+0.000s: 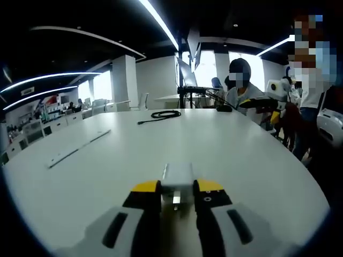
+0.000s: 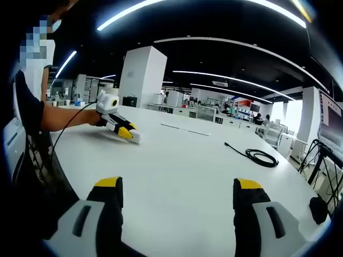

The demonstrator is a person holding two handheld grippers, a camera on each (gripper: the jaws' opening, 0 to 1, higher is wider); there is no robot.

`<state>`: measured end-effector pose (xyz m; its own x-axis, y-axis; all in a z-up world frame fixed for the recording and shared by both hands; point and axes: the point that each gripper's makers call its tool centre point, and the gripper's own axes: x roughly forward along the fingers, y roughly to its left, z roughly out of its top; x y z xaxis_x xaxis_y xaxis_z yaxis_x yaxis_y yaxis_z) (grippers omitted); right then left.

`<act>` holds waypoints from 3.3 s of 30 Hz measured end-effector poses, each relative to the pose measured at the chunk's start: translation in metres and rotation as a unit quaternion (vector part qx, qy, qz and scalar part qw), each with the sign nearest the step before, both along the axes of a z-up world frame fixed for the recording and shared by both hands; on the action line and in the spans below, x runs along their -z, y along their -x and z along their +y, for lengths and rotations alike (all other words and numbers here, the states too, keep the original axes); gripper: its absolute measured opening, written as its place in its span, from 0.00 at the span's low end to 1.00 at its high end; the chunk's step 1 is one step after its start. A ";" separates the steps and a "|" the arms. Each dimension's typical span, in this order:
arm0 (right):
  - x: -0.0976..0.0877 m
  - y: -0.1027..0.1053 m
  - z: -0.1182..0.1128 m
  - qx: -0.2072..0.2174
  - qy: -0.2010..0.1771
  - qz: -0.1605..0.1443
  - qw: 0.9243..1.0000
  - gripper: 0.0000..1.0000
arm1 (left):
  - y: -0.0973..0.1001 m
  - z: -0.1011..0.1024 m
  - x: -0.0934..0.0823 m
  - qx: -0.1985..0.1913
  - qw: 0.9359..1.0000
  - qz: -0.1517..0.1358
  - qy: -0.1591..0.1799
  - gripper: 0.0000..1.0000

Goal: Plug the desk Type‑C cable into the charger adapter.

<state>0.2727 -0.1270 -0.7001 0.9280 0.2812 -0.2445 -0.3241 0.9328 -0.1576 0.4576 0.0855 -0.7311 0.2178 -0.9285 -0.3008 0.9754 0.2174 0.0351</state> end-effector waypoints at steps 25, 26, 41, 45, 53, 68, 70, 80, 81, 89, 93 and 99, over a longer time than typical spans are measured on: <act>-0.008 0.011 0.013 -0.003 0.009 -0.003 1.000 0.85 | 0.032 0.029 0.001 0.020 0.999 0.023 0.014 0.22; -0.008 0.011 0.013 -0.003 0.010 -0.003 1.000 0.85 | 0.033 0.030 0.001 0.019 0.999 0.022 0.013 0.22; -0.013 0.013 0.023 -0.009 0.018 -0.004 1.000 0.85 | 0.049 0.044 0.000 0.031 0.999 0.027 0.009 0.22; -0.012 0.013 0.024 -0.009 0.022 -0.002 1.000 0.84 | 0.053 0.048 0.000 0.033 0.999 0.030 0.008 0.22; -0.012 0.014 0.028 -0.013 0.026 0.001 1.000 0.84 | 0.062 0.055 0.001 0.039 0.999 0.037 0.007 0.22; -0.010 0.023 0.035 -0.010 0.029 0.005 1.000 0.84 | 0.076 0.069 0.002 0.055 0.998 0.039 0.006 0.22; -0.009 0.024 0.035 -0.010 0.029 0.007 1.000 0.84 | 0.077 0.069 0.002 0.057 0.998 0.036 0.003 0.22; -0.007 0.027 0.034 -0.007 0.029 0.008 1.000 0.84 | 0.080 0.071 0.005 0.067 0.997 0.035 0.003 0.23; -0.007 0.027 0.034 -0.007 0.029 0.007 1.000 0.84 | 0.080 0.071 0.005 0.068 0.997 0.036 0.003 0.23; -0.005 0.028 0.034 -0.005 0.030 0.009 0.999 0.83 | 0.080 0.074 0.008 0.069 0.997 0.030 0.000 0.23; -0.005 0.025 0.036 -0.008 0.031 0.008 0.999 0.83 | 0.081 0.075 0.008 0.072 0.997 0.026 0.000 0.24; -0.003 0.022 0.037 -0.010 0.031 0.010 0.999 0.83 | 0.080 0.074 0.000 0.062 0.997 0.035 0.025 0.33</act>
<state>0.2512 -0.0902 -0.6968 0.9172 0.2831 -0.2805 -0.3461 0.9147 -0.2085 0.3776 0.1593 -0.7306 0.0807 -0.9610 -0.2645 0.9946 0.0952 -0.0425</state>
